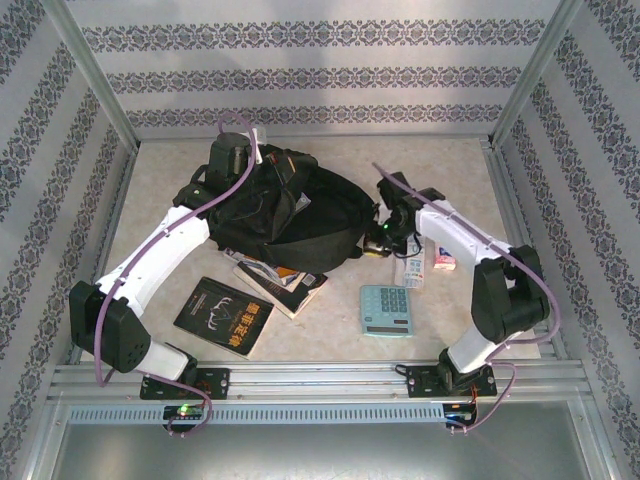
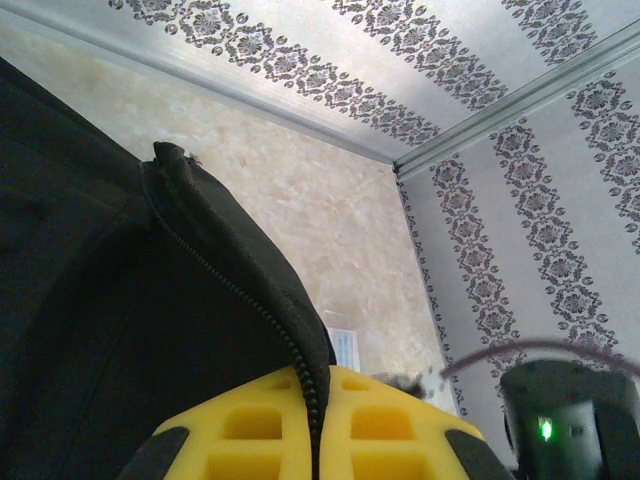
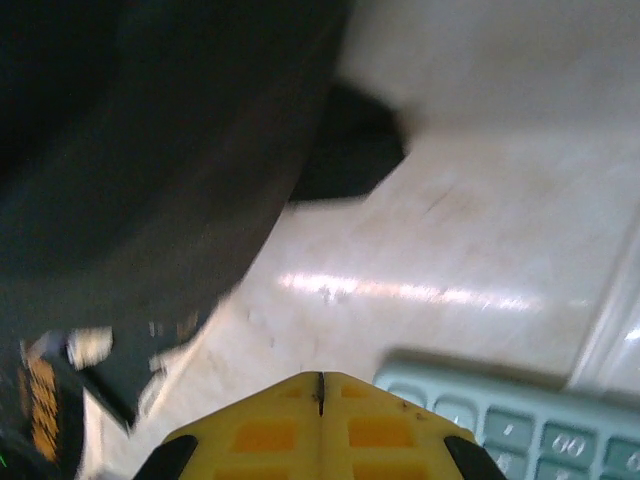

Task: Pack the student bag
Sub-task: Rotate the calculator at the bottom-right of the table.

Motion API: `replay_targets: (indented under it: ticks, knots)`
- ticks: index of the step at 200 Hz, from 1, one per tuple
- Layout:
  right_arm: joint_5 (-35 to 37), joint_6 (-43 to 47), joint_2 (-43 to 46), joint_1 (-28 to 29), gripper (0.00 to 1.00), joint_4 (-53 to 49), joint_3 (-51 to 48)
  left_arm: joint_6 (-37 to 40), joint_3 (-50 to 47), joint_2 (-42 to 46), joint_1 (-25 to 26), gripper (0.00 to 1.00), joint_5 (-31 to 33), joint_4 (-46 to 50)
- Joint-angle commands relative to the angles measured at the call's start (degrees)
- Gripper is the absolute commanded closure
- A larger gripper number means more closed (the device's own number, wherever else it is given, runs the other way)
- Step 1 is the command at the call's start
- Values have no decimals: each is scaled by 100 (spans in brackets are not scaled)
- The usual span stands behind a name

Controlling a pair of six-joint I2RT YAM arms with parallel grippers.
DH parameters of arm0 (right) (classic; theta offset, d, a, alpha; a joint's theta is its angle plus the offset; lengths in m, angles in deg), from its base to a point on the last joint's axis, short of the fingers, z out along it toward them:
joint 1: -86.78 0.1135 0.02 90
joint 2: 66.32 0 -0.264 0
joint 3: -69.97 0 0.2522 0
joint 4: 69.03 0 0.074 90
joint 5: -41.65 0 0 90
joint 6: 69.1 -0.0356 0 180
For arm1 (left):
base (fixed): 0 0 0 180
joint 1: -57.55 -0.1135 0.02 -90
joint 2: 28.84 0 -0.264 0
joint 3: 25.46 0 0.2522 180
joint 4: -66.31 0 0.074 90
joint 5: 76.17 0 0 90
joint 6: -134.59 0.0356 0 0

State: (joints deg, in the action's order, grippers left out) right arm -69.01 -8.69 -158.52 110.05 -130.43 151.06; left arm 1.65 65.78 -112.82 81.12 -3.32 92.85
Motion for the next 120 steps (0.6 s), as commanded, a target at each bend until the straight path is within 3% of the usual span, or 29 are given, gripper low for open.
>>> replay_targets:
  ticks: [1,54,120]
  knots:
    - [-344,474,277,653,100,-664,-510,13,95,76,27,100,-2,-278]
    - [-789,111,158,1912,100,-334,-996,-11,180,-38,31,100,-32,-297]
    - [-246,63,-413,2256,100,-795,-1151,11,156,-2,25,100,-21,-258]
